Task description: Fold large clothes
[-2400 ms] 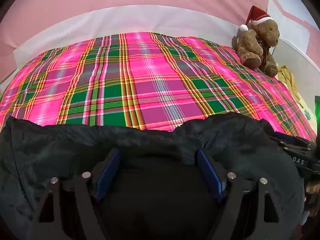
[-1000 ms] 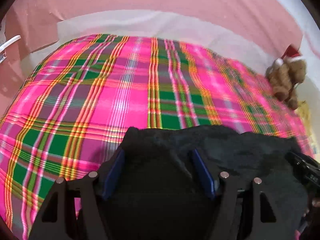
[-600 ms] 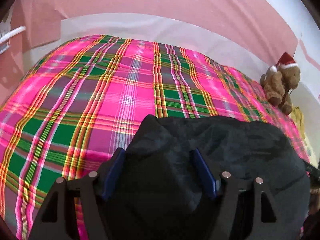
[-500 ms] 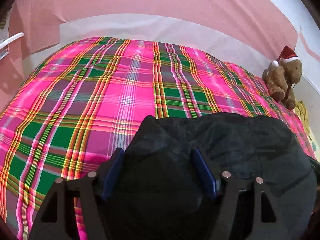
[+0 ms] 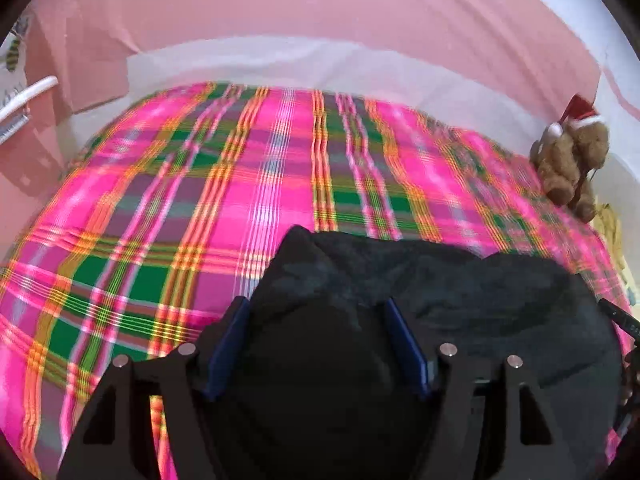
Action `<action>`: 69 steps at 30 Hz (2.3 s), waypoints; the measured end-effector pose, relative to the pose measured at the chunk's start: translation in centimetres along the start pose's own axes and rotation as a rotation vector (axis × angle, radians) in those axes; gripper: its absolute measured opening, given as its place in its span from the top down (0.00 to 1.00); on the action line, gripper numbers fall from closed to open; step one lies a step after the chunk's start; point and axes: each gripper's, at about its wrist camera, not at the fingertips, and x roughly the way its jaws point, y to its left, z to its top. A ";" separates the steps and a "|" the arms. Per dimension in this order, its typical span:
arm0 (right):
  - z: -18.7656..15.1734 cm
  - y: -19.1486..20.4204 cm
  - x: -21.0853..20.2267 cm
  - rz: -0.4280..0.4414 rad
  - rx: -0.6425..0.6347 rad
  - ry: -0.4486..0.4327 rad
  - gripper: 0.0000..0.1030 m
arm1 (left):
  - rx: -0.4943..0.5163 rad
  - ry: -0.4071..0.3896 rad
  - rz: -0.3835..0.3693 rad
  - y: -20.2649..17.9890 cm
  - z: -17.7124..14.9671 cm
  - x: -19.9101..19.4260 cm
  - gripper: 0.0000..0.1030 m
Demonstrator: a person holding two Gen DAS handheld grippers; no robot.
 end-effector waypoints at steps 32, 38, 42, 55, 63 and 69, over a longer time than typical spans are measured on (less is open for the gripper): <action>0.1 -0.4 6.7 0.030 -0.008 0.114 0.35 | 0.050 0.026 0.048 -2.1 1.7 3.2 0.33; 0.0 1.1 9.4 0.021 -0.054 0.123 0.35 | -0.058 0.010 0.008 0.1 -1.0 4.5 0.31; -0.4 0.8 9.9 0.030 -0.040 0.115 0.34 | -0.055 0.007 0.024 0.1 -1.4 4.6 0.31; 2.4 2.0 1.5 0.004 -0.082 0.017 0.34 | -0.032 -0.048 0.045 -1.1 1.4 -1.0 0.33; 0.4 2.1 1.5 0.001 -0.098 0.065 0.34 | 0.155 -0.021 -0.136 -11.3 1.3 -1.8 0.33; -1.0 0.7 4.7 0.003 -0.066 0.109 0.34 | 0.207 0.091 -0.120 -14.1 -1.3 4.5 0.31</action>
